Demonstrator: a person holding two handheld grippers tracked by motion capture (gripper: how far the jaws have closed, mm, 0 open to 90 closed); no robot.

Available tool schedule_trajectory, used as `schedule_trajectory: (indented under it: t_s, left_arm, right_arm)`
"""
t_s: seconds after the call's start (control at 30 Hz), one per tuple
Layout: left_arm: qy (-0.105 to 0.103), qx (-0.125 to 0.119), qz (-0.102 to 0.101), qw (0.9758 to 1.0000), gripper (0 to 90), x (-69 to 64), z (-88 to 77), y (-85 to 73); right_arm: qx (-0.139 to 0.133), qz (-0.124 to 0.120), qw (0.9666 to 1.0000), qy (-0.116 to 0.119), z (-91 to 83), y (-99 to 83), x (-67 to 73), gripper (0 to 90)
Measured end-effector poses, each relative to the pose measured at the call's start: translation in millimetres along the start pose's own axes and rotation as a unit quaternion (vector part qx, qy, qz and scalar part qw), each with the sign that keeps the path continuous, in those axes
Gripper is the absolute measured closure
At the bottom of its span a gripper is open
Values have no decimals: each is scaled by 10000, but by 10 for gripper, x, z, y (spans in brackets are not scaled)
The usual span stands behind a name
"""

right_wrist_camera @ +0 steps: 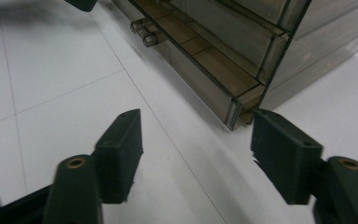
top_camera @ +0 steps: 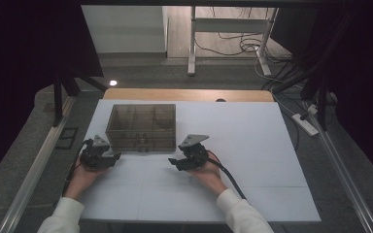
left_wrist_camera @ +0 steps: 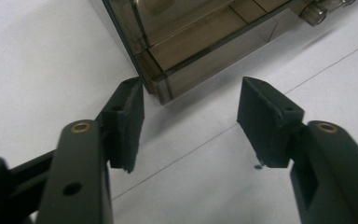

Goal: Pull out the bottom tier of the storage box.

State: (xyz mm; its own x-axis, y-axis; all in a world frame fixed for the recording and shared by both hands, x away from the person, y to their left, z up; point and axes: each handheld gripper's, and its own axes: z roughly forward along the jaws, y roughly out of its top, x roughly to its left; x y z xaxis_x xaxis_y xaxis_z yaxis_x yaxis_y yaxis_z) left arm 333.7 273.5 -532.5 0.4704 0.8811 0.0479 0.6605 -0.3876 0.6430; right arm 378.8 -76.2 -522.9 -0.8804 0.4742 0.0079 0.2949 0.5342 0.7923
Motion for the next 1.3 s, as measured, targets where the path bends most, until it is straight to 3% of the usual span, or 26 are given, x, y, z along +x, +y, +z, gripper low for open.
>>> schedule_trajectory:
  t_s: [0.47, 0.6, 1.3]
  left_arm:
    - [19, -30, 33, 10000, 505, 21, 28, 12]
    - [45, -17, 38, 10000, 529, 18, 37, 12]
    - [282, 39, 102, 9995, 705, 12, 48, 5]
  right_arm:
    - [133, 64, 9997, -186, 127, 35, -30, 473]
    - [117, 181, 9995, -216, 148, 32, -65, 527]
    - [343, -2, 9972, -669, 245, 38, -68, 815]
